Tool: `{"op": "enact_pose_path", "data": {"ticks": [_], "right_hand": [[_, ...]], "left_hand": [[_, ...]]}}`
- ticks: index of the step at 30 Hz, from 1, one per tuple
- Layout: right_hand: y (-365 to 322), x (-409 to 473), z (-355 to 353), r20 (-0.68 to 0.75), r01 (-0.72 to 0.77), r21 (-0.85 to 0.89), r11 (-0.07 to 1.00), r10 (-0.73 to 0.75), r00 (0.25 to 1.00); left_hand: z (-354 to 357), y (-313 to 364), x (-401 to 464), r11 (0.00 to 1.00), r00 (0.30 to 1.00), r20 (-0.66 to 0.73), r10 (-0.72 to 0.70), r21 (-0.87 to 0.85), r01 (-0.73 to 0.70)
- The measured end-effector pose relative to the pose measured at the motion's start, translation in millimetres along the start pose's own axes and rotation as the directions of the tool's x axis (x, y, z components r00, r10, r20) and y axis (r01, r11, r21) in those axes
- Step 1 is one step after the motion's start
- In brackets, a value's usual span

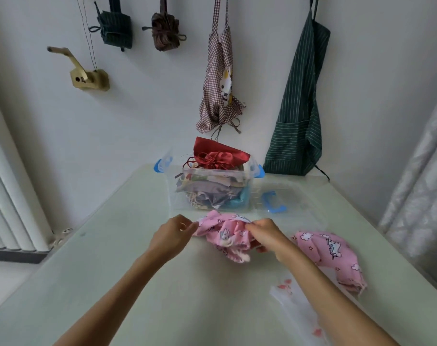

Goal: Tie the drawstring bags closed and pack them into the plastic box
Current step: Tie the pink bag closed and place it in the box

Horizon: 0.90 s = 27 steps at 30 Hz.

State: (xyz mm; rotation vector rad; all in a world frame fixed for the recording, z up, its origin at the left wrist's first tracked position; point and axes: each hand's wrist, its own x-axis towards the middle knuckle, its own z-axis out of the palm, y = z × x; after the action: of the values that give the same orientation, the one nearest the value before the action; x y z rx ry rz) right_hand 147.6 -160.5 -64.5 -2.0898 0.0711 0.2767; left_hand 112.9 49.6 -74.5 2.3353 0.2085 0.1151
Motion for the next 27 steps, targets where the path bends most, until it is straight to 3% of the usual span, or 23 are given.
{"op": "enact_pose_path", "data": {"ticks": [2,4,6,8,11,13,14,16,18,20,22,25,27], "right_hand": [[3.2,-2.0,-0.5,0.031,-0.045,0.078,0.996,0.042,0.999],[5.6,-5.0,1.7,0.107,-0.103,0.242,0.965,0.079,0.991],[9.2,-3.9,4.6,0.160,-0.126,0.383,0.915,0.068,0.985],[6.8,-3.5,4.1,0.148,-0.103,0.377,0.920,0.050,0.988],[-10.0,-4.4,-3.1,-0.014,0.073,0.223,0.972,-0.072,0.997],[-21.5,-5.8,-7.7,-0.163,0.312,0.102,0.944,-0.294,0.942],[-25.3,-7.3,-7.6,-0.199,0.408,0.028,0.913,-0.394,0.897],[-28.8,-13.2,-1.5,-0.091,0.472,-0.092,0.877,-0.479,0.873],[-23.9,-18.3,8.8,0.173,0.434,-0.170,0.885,-0.407,0.897],[-17.9,-19.5,13.2,0.306,0.409,-0.223,0.885,-0.335,0.891],[-13.3,-21.9,11.5,0.236,0.395,-0.140,0.908,-0.357,0.904],[-1.7,-21.9,2.3,0.028,0.318,-0.049,0.947,-0.317,0.948],[11.0,-22.2,-4.2,-0.009,0.274,-0.182,0.945,-0.280,0.960]], "left_hand": [[7.0,7.7,-5.4,0.994,0.987,0.155,-0.042,-0.090,0.057],[14.1,17.3,-9.9,0.964,0.937,0.319,-0.143,-0.171,0.205],[19.7,19.0,-7.6,0.867,0.876,0.450,-0.172,-0.354,0.352],[19.1,21.2,-0.9,0.724,0.837,0.537,-0.106,-0.535,0.436],[13.5,29.3,20.6,0.502,0.915,0.402,-0.011,-0.790,0.353],[6.5,36.2,32.9,0.469,0.968,0.252,-0.023,-0.852,0.233],[1.3,39.5,34.0,0.530,0.981,0.190,-0.028,-0.830,0.176],[-6.7,42.0,29.4,0.711,0.995,0.100,-0.018,-0.698,0.083],[-12.1,40.4,14.2,0.869,0.995,0.102,0.002,-0.493,0.049],[-10.3,29.4,0.8,0.962,0.980,0.194,0.036,-0.272,0.019],[-3.1,13.7,-14.5,0.998,0.972,0.235,0.023,-0.070,-0.007],[5.0,-0.8,-41.1,0.988,0.996,-0.074,0.046,0.150,-0.034],[2.8,-1.6,-55.8,0.982,0.989,-0.122,0.079,0.179,-0.056]]}}
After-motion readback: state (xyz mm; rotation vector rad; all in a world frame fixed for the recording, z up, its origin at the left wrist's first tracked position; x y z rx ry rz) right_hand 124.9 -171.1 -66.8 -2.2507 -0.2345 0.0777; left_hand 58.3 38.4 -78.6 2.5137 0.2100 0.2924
